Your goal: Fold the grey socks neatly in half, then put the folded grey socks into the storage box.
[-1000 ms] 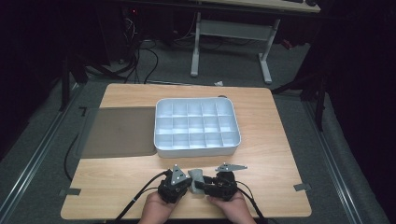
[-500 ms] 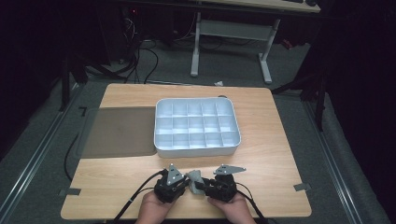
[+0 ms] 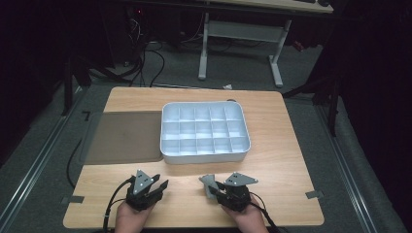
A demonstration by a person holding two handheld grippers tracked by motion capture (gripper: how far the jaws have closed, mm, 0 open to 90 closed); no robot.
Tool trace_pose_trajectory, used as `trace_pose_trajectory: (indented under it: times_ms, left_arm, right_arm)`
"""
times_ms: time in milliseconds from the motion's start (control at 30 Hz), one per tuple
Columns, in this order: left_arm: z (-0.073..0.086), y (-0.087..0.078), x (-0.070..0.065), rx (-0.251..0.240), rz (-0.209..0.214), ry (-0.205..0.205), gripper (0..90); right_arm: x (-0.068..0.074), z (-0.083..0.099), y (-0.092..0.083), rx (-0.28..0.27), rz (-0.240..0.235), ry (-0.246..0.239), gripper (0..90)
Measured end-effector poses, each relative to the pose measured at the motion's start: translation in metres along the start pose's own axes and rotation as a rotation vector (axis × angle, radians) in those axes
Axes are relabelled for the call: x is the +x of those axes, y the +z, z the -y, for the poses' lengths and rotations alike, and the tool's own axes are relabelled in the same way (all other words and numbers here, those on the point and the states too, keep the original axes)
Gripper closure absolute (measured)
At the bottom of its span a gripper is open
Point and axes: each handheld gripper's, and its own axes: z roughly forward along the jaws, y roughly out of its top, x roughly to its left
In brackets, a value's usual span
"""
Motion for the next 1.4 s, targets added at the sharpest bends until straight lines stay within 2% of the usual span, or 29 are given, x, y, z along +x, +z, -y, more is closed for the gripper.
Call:
trace_pose_trajectory:
  times_ms: [33, 67, 300, 433, 633, 800, 933, 1067, 1267, 1367, 1400]
  left_arm:
    - [0.000, -0.001, 0.000, -0.004, 0.004, 0.010, 59.4]
    - [-0.001, -0.001, 0.000, -0.008, -0.002, 0.038, 59.5]
    - [-0.001, 0.000, 0.002, -0.004, -0.002, 0.059, 55.5]
    - [-0.002, -0.001, 0.001, -0.004, 0.003, 0.058, 51.1]
    - [-0.002, -0.003, 0.004, -0.018, 0.031, 0.054, 46.5]
    - [-0.001, -0.005, 0.005, -0.023, 0.058, 0.059, 42.1]
    - [-0.001, -0.005, 0.004, -0.029, 0.064, 0.058, 40.9]
    - [-0.002, -0.006, 0.005, -0.033, 0.062, 0.060, 39.9]
    - [-0.001, -0.006, 0.006, -0.040, 0.060, 0.053, 38.3]
    - [-0.001, -0.006, 0.005, -0.040, 0.057, 0.057, 38.1]
    - [-0.001, -0.006, 0.005, -0.041, 0.058, 0.056, 37.8]
  right_arm:
    - [-0.002, 0.000, -0.002, -0.002, 0.010, -0.001, 71.2]
    - [-0.008, 0.000, -0.005, 0.010, 0.021, 0.008, 71.3]
    - [-0.020, 0.000, -0.017, 0.050, 0.065, -0.001, 71.3]
    - [-0.024, -0.003, -0.024, 0.107, 0.099, -0.011, 71.3]
    - [-0.028, -0.009, -0.028, 0.157, 0.120, -0.026, 71.4]
    - [-0.034, -0.019, -0.033, 0.229, 0.138, -0.053, 71.3]
    - [-0.037, -0.022, -0.036, 0.259, 0.132, -0.052, 71.3]
    - [-0.041, -0.026, -0.039, 0.299, 0.134, -0.079, 71.3]
    - [-0.054, -0.031, -0.044, 0.344, 0.134, -0.040, 71.4]
    - [-0.056, -0.032, -0.044, 0.359, 0.137, -0.034, 71.4]
    - [-0.059, -0.033, -0.044, 0.370, 0.131, -0.045, 71.4]
